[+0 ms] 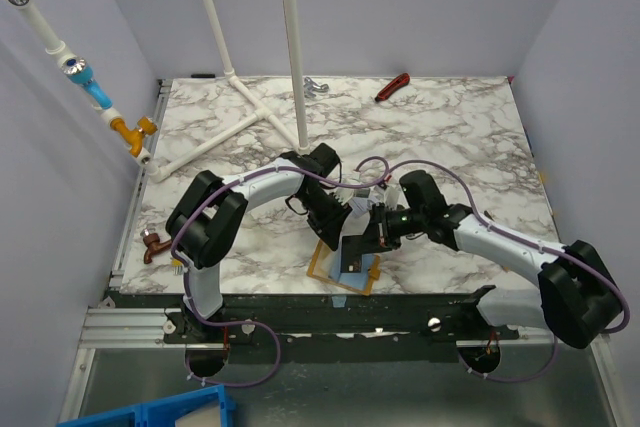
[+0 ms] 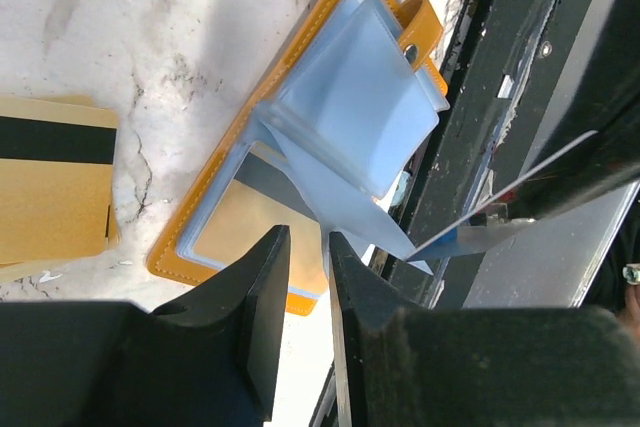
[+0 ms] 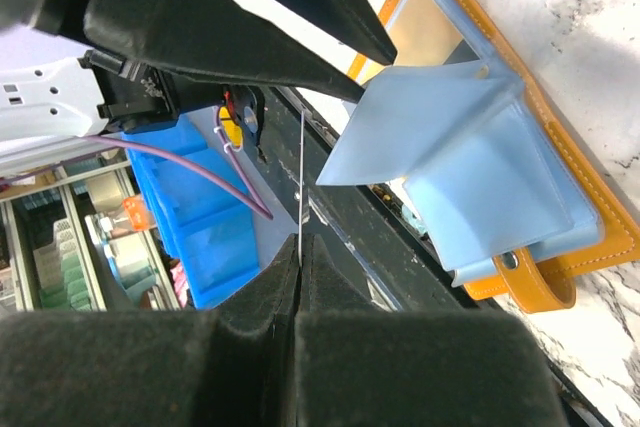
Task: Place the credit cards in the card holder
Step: Turn over the card slot in the card holder, then insert the credit card into the card holder.
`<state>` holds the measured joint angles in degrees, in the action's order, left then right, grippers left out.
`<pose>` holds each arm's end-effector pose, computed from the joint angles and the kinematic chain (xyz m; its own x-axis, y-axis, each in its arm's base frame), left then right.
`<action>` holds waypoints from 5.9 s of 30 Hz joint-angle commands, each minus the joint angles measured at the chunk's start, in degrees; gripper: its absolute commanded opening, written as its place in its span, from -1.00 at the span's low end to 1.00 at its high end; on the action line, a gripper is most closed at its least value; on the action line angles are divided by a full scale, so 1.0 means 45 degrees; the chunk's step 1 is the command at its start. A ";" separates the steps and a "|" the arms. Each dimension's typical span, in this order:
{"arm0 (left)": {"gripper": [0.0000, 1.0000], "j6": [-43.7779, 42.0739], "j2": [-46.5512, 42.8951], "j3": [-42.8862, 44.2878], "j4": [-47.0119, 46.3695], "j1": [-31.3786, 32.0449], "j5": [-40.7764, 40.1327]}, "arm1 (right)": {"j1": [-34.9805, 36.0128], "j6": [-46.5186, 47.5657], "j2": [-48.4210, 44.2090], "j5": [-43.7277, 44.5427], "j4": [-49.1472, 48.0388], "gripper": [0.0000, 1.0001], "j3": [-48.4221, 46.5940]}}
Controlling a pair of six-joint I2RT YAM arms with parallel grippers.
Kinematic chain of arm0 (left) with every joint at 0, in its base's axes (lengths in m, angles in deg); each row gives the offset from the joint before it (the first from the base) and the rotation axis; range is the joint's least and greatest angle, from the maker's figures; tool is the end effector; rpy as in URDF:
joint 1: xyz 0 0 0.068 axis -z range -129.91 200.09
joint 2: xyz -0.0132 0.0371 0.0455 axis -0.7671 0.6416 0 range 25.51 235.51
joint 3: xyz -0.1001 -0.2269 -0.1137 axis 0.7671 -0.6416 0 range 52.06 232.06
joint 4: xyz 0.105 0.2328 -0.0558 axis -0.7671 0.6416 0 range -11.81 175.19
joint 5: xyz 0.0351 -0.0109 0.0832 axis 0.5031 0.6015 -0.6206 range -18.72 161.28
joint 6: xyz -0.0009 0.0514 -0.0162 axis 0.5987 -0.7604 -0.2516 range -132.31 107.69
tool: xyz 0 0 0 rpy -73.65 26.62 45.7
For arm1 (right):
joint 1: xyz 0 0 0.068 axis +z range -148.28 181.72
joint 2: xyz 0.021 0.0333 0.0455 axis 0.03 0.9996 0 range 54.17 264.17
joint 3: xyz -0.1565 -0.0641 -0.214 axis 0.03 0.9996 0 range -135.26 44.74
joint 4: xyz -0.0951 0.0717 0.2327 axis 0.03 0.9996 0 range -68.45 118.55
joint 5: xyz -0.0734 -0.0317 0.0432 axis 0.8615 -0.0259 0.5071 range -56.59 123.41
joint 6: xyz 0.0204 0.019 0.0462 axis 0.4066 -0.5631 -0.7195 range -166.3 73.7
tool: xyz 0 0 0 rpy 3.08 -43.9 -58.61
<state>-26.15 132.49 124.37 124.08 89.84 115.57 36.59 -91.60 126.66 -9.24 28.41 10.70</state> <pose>0.2525 -0.2422 0.1779 -0.6058 0.7267 -0.3241 0.7114 0.3123 -0.6296 0.1832 0.1572 0.1887 -0.9870 -0.0507 -0.1525 -0.1563 0.5216 0.8387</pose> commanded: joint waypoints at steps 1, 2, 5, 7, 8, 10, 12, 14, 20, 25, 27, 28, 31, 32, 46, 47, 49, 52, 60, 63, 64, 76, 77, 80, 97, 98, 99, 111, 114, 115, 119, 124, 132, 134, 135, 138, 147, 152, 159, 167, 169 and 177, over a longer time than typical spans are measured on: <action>-0.53 0.0001 0.0076 0.0002 -0.0307 -0.0016 -0.0304 | 0.0061 0.0496 -0.0412 0.0352 0.1418 -0.99 -0.0450; -0.53 -0.0009 0.0065 -0.0014 -0.0314 -0.0017 -0.0308 | 0.0062 0.0416 -0.0422 0.0338 0.1436 -0.99 -0.0500; -0.54 0.0029 0.0028 -0.0017 -0.0334 0.0016 -0.0389 | 0.0066 0.0067 -0.0449 0.0091 0.1151 -0.99 -0.0570; -0.54 0.0068 -0.0003 -0.0016 -0.0337 0.0034 -0.0390 | 0.0082 -0.0302 -0.0469 -0.0116 0.0743 -0.99 -0.0509; -0.54 0.0103 -0.0003 -0.0016 -0.0334 0.0048 -0.0375 | 0.0083 -0.0358 -0.0438 -0.0128 0.0715 -0.99 -0.0521; -0.55 0.0193 -0.0013 0.0040 -0.0268 0.0090 -0.0228 | 0.0102 -0.0352 -0.0377 -0.0079 0.0820 -0.99 -0.0521; -0.55 0.0298 -0.0038 0.0062 -0.0274 0.0189 -0.0212 | 0.0102 -0.0352 -0.0403 -0.0028 0.0939 -0.99 -0.0503; -0.57 0.0466 -0.0034 0.0025 -0.0334 0.0303 -0.0118 | 0.0126 -0.0541 -0.0614 -0.0144 0.0725 -0.99 -0.0521; -0.60 0.0703 0.0171 -0.0033 -0.0367 0.0562 0.0313 | 0.0941 -0.0537 -0.0578 -0.0167 0.1017 -0.99 -0.0907; -0.61 0.0663 0.0211 -0.0132 -0.0432 0.0577 0.0552 | 0.1929 -0.0707 -0.0381 0.0346 0.1135 -0.99 -0.0857; -0.61 0.0583 0.0202 -0.0162 -0.0422 0.0578 0.0681 | 0.1977 -0.0751 -0.0366 0.0501 0.1212 -0.99 -0.0731; -0.61 0.0544 0.0192 -0.0134 -0.0417 0.0567 0.0724 | 0.2020 -0.0787 -0.0352 0.0565 0.1245 -0.99 -0.0663; -0.63 0.0477 0.0248 -0.0030 -0.0335 0.0568 0.0901 | 0.2358 -0.0773 -0.0305 0.0977 0.1590 -0.99 -0.0672; -0.63 0.0478 0.0296 0.0013 -0.0334 0.0564 0.0975 | 0.2437 -0.0749 -0.0309 0.1063 0.1752 -0.99 -0.0706; -0.99 0.2727 0.0963 0.0370 -0.1687 0.0578 0.1000 | 0.2504 -0.0799 -0.1054 0.2366 0.3733 -0.99 -0.1008; -1.00 0.2922 0.0885 0.0286 -0.1884 0.0584 0.0950 | 0.2506 -0.0794 -0.1073 0.2462 0.3829 -0.99 -0.1038; -1.00 0.3389 0.0761 0.0220 -0.2095 0.0581 0.0879 | 0.2504 -0.0746 -0.1137 0.2654 0.4080 -0.99 -0.1067; -1.00 0.3708 0.0578 0.0080 -0.2301 0.0581 0.0958 | 0.2504 -0.0628 -0.1175 0.3025 0.4607 -0.99 -0.0967; -1.00 0.3258 0.0316 -0.0384 -0.2122 0.0512 0.0548 | 0.2487 -0.0923 -0.1148 0.4196 0.4206 -0.99 -0.0558; -0.91 0.2823 0.0108 -0.0523 -0.1862 0.0284 0.0054 | 0.2422 -0.0892 -0.0750 0.4566 0.3596 -0.99 -0.0757; -0.88 0.2645 0.0072 -0.0562 -0.1732 0.0225 -0.0049 | 0.2363 -0.0836 -0.0507 0.4605 0.3443 -0.99 -0.0806; -0.43 0.1861 -0.0072 -0.0750 -0.1075 -0.0097 -0.0245 | 0.1872 -0.0759 0.1514 0.4164 0.1380 -0.99 -0.0863; -0.39 0.1730 -0.0081 -0.0686 -0.0948 -0.0166 -0.0271 | 0.1847 -0.0741 0.1537 0.4123 0.1335 -0.99 -0.0836; -0.29 0.1302 -0.0257 -0.0582 -0.0725 -0.0349 -0.0600 | 0.1652 -0.0764 0.1531 0.3973 0.1212 -0.99 -0.0680; -0.36 -0.3951 -0.1680 -0.1329 0.0002 -0.0121 -0.3393 | 0.0849 -0.1204 0.1655 0.3661 -0.0994 -0.99 0.0744; -0.36 -0.4184 -0.1731 -0.1573 -0.0194 -0.0017 -0.3684 | 0.0790 -0.1242 0.1660 0.3662 -0.1146 -0.99 0.0806; -0.36 -0.4323 -0.1777 -0.1746 -0.0504 0.0106 -0.4044 | 0.0693 -0.1272 0.1648 0.3613 -0.1283 -0.99 0.0889; -0.40 -0.4286 -0.1149 -0.2082 -0.1203 0.1118 -0.5383 | -0.0120 -0.1661 0.0735 0.3171 -0.2918 -0.99 0.1970; -0.42 -0.4298 -0.1188 -0.2272 -0.1273 0.1230 -0.5477 | -0.0221 -0.1860 0.0682 0.3121 -0.3526 -0.99 0.2181; -0.42 -0.4305 -0.1192 -0.2346 -0.1272 0.1265 -0.5536 | -0.0240 -0.1915 0.0728 0.3050 -0.3693 -0.99 0.2244; -0.45 -0.4251 -0.1221 -0.2541 -0.1272 0.1347 -0.5614 | -0.0250 -0.2139 0.0895 0.2868 -0.4465 -0.99 0.2466; -0.47 -0.4229 -0.1369 -0.2869 -0.1408 0.1413 -0.5728 | -0.0270 -0.2346 0.0928 0.2778 -0.5039 -0.99 0.2650; -0.49 -0.4109 -0.1447 -0.3002 -0.1447 0.1522 -0.5700 | -0.0274 -0.1909 0.1271 0.2898 -0.4954 -0.99 0.2689; -0.50 -0.4072 -0.1432 -0.2986 -0.1449 0.1521 -0.5702 | -0.0264 -0.1666 0.1183 0.3101 -0.4668 -0.99 0.2631; -0.50 -0.4071 -0.1459 -0.2986 -0.1443 0.1543 -0.5702 | -0.0271 -0.1569 0.1115 0.3223 -0.4505 -0.99 0.2596; -0.52 -0.4045 -0.1466 -0.2967 -0.1447 0.1574 -0.5719 | -0.0280 -0.1444 0.0937 0.3510 -0.4274 -0.99 0.2613; -0.57 -0.4052 -0.1461 -0.3059 -0.1535 0.1724 -0.5820 | -0.0258 -0.1575 0.1392 0.3127 -0.5168 -0.99 0.2907; -0.58 -0.4066 -0.1458 -0.3091 -0.1546 0.1783 -0.5880 | -0.0264 -0.1722 0.1561 0.3091 -0.5549 -0.99 0.3051; -0.60 -0.4159 -0.1468 -0.3159 -0.1548 0.1888 -0.6006 | -0.0260 -0.2045 0.1784 0.3128 -0.6223 -0.99 0.3201; -0.62 -0.4285 -0.1468 -0.3106 -0.1477 0.1977 -0.6148 | -0.0259 -0.2029 0.2286 0.2721 -0.6634 -0.99 0.3249; -0.63 -0.4279 -0.1465 -0.3064 -0.1430 0.1968 -0.6120 | -0.0259 -0.2006 0.2246 0.2674 -0.6583 -0.99 0.3282; -0.69 -0.4436 -0.1425 -0.3072 -0.1357 0.2122 -0.6091 | -0.0250 -0.2289 0.2581 0.2188 -0.7261 -0.99 0.3541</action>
<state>-45.19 124.40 112.57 115.68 98.08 87.31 35.72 -101.24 136.50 2.52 -1.67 25.41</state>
